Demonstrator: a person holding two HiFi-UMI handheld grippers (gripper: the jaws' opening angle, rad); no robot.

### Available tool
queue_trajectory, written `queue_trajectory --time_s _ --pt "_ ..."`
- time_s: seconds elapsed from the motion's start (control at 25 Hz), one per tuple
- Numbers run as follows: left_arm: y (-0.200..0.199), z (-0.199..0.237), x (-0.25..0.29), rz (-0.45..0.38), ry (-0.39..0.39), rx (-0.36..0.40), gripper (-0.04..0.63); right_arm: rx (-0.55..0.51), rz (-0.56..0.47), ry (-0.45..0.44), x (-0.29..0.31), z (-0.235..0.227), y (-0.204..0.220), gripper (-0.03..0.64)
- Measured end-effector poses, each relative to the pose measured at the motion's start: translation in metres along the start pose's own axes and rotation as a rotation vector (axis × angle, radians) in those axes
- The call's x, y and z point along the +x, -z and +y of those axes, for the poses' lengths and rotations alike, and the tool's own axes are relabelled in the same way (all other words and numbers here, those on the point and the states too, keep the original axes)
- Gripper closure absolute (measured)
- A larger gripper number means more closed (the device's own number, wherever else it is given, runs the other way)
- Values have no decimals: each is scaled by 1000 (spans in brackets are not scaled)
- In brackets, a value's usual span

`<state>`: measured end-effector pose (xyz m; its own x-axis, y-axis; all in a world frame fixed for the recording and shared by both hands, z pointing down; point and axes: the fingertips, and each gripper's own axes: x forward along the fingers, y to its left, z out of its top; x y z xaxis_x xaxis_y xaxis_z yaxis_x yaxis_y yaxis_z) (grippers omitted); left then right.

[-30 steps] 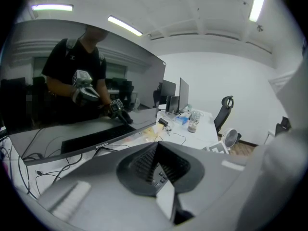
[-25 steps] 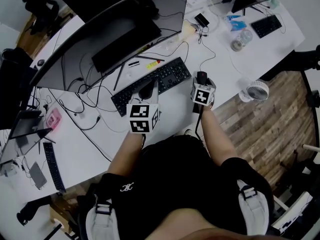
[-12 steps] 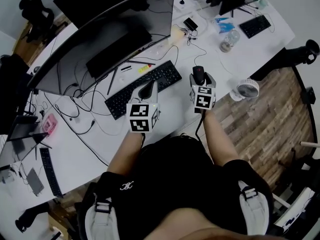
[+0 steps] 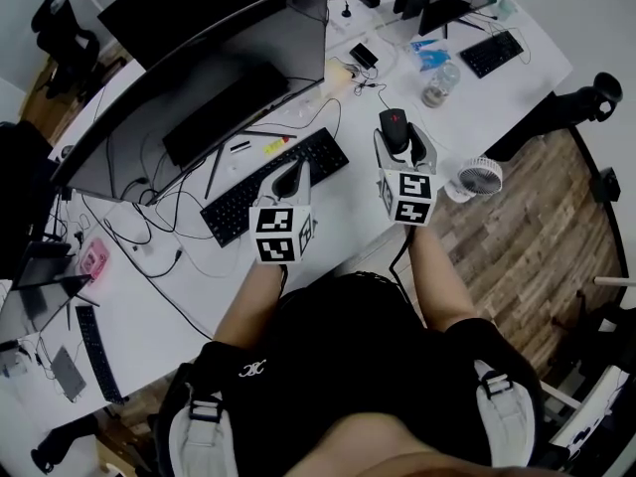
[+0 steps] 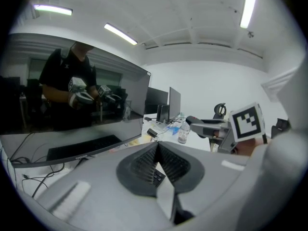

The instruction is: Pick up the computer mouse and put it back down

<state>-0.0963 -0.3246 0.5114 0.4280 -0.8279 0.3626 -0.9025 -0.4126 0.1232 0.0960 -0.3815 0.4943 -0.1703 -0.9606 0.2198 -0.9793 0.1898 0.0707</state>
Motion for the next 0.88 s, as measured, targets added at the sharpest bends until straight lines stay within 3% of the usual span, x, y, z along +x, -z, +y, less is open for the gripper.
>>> queue_trajectory --time_s 0.44,0.88 --pt "-11 -9 3 -31 1 4 541 -40 -226 -15 -39 -6 -91 347" --pt "-13 -8 -8 -59 -22 4 541 -17 -297 -21 -55 -3 -112 345"
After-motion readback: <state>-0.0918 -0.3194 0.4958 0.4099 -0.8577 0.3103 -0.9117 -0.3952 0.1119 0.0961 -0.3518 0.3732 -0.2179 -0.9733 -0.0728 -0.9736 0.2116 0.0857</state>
